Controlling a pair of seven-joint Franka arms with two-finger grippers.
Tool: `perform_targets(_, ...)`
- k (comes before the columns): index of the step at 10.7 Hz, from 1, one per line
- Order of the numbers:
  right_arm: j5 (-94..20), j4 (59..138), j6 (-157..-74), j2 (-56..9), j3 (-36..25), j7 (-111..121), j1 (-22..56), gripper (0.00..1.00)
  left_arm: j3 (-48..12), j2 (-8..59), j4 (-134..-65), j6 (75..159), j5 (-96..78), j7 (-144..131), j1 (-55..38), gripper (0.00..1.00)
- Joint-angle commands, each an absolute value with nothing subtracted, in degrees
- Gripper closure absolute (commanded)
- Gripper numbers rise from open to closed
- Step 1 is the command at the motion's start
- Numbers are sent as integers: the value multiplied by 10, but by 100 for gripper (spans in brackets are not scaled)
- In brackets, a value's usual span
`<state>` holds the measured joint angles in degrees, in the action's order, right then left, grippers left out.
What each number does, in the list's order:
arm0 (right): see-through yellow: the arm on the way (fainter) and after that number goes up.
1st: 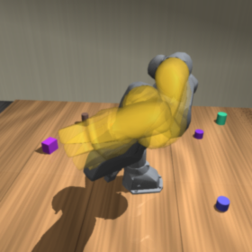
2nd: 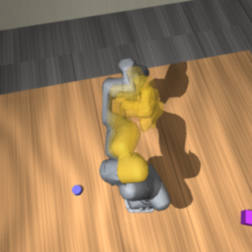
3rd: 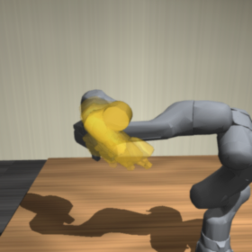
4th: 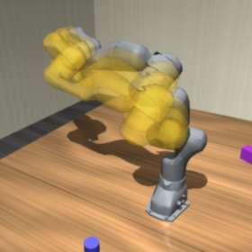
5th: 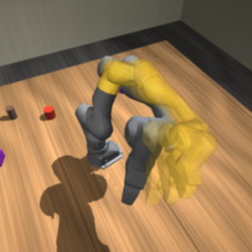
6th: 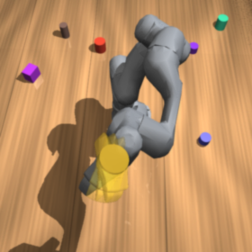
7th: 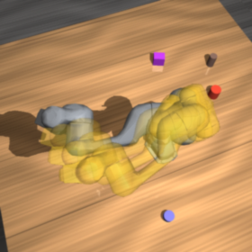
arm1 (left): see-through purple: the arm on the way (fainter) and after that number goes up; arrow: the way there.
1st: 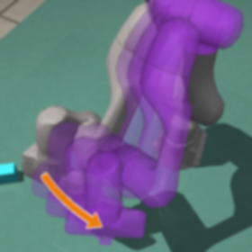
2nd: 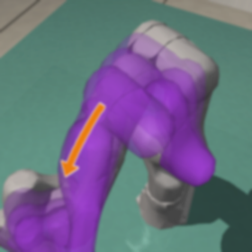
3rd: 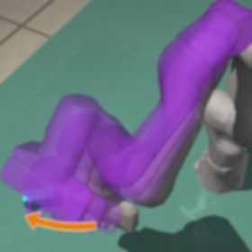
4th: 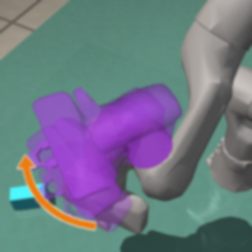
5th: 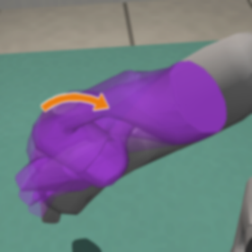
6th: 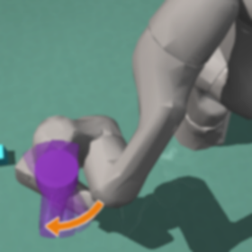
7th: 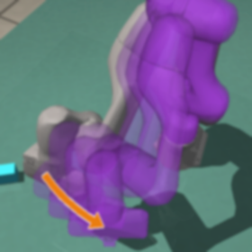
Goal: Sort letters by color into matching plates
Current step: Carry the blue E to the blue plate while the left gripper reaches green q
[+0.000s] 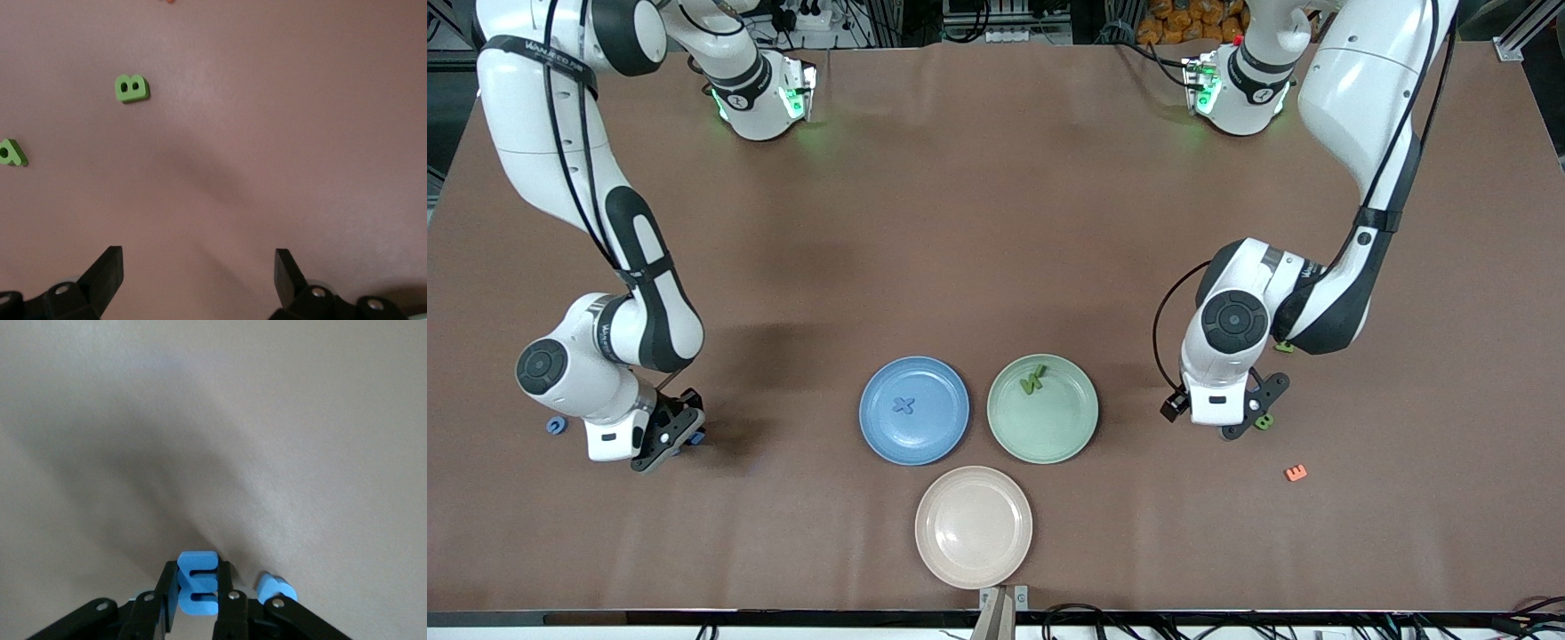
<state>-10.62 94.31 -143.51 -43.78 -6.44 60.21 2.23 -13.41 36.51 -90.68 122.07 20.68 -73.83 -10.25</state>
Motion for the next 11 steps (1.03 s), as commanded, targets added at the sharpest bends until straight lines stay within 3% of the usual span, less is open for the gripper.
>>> perform_targets(1,-112,949,-1418,-422,-61,516,50,80,-141,365,-920,1240,213,-713,-90,0)
perform_targets(11,-144,944,-1345,-376,-20,166,139,80,-142,363,-941,1247,213,-712,-47,0)
